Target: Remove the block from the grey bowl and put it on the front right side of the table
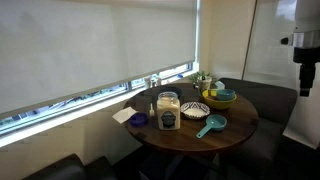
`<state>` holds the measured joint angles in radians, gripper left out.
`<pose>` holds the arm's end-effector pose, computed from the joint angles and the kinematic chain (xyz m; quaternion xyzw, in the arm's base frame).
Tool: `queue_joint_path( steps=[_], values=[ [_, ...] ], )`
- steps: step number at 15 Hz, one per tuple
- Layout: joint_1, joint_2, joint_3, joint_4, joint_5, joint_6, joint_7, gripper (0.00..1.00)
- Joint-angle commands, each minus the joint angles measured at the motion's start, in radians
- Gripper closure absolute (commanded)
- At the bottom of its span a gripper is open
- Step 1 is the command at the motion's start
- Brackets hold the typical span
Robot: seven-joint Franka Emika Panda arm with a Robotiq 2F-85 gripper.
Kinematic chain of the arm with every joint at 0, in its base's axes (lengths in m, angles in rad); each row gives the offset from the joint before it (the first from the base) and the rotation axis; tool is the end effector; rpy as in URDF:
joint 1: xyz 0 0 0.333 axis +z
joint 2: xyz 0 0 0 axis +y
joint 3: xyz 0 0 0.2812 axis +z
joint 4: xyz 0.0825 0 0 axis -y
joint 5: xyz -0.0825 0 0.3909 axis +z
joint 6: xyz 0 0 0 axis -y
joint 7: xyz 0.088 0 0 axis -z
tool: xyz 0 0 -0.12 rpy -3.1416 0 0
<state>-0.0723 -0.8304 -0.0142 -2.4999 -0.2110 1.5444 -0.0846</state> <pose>0.3145 -0.0533 0.4995 0.9930 0.0055 -0.0703 0.0945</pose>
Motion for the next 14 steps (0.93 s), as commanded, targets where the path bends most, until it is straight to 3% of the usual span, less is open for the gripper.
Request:
queue_joint_path(
  steps=[1, 9, 14],
  values=[
    [0.020, 0.001, -0.014, 0.003, -0.009, -0.005, 0.012, 0.00],
    [0.020, 0.001, -0.014, 0.003, -0.009, -0.005, 0.012, 0.00],
    [-0.004, 0.106, 0.017, 0.128, -0.044, 0.292, 0.128, 0.00]
  ],
)
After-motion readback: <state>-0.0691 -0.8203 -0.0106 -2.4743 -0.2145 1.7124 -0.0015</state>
